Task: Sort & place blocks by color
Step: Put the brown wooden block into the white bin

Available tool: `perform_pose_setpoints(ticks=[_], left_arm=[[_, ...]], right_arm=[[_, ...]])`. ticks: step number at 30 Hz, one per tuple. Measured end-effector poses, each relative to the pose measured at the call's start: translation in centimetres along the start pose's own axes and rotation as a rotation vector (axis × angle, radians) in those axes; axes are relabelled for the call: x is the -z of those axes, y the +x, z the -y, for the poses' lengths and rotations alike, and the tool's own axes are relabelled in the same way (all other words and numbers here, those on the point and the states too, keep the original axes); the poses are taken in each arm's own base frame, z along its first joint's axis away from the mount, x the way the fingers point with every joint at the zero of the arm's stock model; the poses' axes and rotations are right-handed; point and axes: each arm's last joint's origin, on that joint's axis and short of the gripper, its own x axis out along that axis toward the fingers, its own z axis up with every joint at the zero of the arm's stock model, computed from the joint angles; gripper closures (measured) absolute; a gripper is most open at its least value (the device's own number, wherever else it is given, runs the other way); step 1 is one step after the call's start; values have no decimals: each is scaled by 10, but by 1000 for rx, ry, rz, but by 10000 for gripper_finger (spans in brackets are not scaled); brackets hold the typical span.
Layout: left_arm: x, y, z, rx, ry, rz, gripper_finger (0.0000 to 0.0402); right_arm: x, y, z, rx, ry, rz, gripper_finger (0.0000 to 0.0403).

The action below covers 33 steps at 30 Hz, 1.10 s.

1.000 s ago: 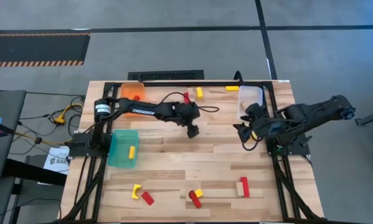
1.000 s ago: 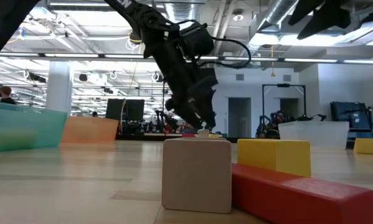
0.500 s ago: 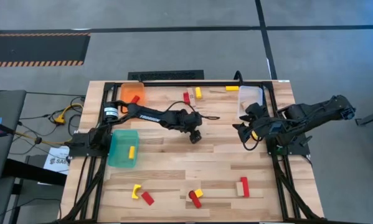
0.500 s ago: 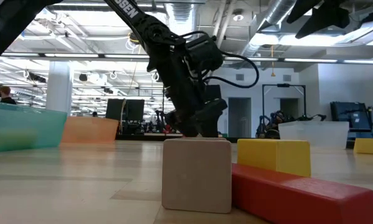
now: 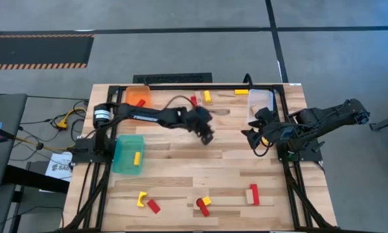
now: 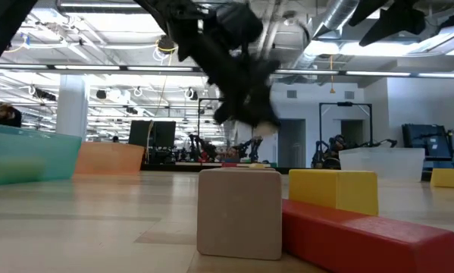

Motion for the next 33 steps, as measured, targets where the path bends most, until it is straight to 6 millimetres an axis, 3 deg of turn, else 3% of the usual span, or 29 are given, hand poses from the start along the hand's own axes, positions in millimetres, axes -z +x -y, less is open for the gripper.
perform_pose_setpoints(ticks=[4, 7, 11, 15, 20, 25, 28, 33], left_arm=[[-27, -9, 8, 133, -79, 250, 301], [-41, -4, 12, 191, -111, 403, 301], [-48, 31, 4, 216, -156, 413, 301], [-74, 59, 6, 251, -144, 495, 301], [-84, 116, 7, 270, -99, 516, 301], [-105, 146, 7, 280, -79, 659, 302], [-93, 162, 0, 198, -61, 803, 302], [-83, 176, -17, 59, -101, 844, 302]], right_arm=[[-4, -1, -5, -60, 23, 24, 121], [-9, -4, -10, -131, 26, 65, 121], [-16, -9, -15, -207, 21, 126, 121], [-19, -12, -15, -251, 24, 140, 121], [-21, -16, -15, -297, 71, 136, 121], [-19, -19, -17, -323, 98, 121, 121], [-18, -19, -17, -323, 99, 118, 121], [-20, -19, -18, -330, 117, 131, 121]])
